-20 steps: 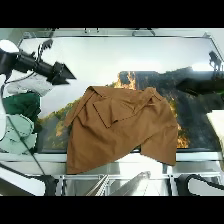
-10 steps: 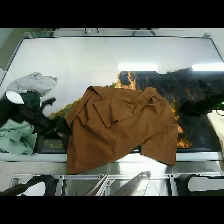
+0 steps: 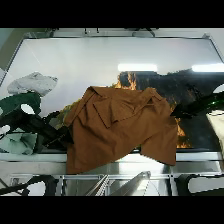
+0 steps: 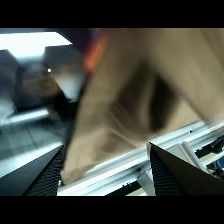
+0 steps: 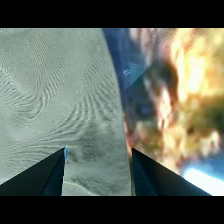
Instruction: Fold the shirts.
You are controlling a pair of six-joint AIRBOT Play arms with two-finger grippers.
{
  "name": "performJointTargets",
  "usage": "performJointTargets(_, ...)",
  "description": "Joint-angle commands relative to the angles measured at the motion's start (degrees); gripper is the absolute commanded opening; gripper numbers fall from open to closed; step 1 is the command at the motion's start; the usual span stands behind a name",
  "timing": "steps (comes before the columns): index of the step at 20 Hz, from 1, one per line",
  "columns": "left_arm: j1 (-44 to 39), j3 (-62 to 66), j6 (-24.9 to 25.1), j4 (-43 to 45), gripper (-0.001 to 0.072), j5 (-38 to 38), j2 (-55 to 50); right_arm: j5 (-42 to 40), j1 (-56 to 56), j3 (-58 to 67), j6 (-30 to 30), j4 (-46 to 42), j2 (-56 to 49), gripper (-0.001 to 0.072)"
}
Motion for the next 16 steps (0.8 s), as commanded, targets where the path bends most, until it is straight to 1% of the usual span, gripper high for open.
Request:
performJointTargets(1, -0.04, 2.58, -1.09, 2.12, 0.0569, 0.79, -6.58, 0.20, 0.37, -0.07, -0.15, -0.76, -0.24, 0.0500)
performJointTargets(4, -2.19, 4.28, -1.07, 0.37, 0.0567, 1.25, -10.56, 0.61, 0.50, -0.07, -0.15, -0.70, -0.24, 0.0499)
performJointTargets(5, -4.13, 5.64, -1.05, 0.68, 0.0497, 0.83, -11.54, 1.09, 0.83, -0.07, -0.13, -0.70, -0.33, 0.0499)
performJointTargets(7, -7.54, 8.79, -1.07, 0.81, 0.0496, 0.96, -12.98, 2.27, 1.84, -0.09, -0.15, -0.70, -0.85, 0.0497)
performJointTargets(8, -8.96, 10.34, -1.07, 0.90, 0.0459, 1.14, -13.77, 2.91, 2.67, -0.09, -0.13, -0.61, -1.42, 0.0483)
performJointTargets(9, -10.43, 11.63, -1.38, 2.08, 0.0337, 1.01, -14.71, 3.82, 3.69, -0.09, -0.17, -0.13, -2.05, 0.0356)
performJointTargets(10, -11.58, 12.48, -1.75, 4.22, 0.0201, 0.15, -15.50, 4.52, 4.87, -0.09, -0.37, 0.52, -2.54, 0.0269)
performJointTargets(11, -12.59, 13.18, -1.75, 6.45, 0.0070, -1.18, -16.11, 5.27, 5.90, -0.09, -1.79, 1.38, -2.69, 0.0084)
performJointTargets(12, -13.20, 13.68, -1.64, 7.15, 0.0018, -2.56, -16.28, 6.12, 6.75, 0.02, -2.56, 2.25, -2.60, 0.0020)
performJointTargets(14, -13.29, 15.47, -0.74, 6.08, 0.0024, -5.40, -14.49, 8.00, 6.95, 0.52, -2.54, 3.48, -1.42, 0.0020)
performJointTargets(16, -11.56, 18.75, 1.86, 2.43, 0.0024, -10.10, -9.49, 11.82, 5.18, 1.70, -2.51, 3.85, 1.66, 0.0019)
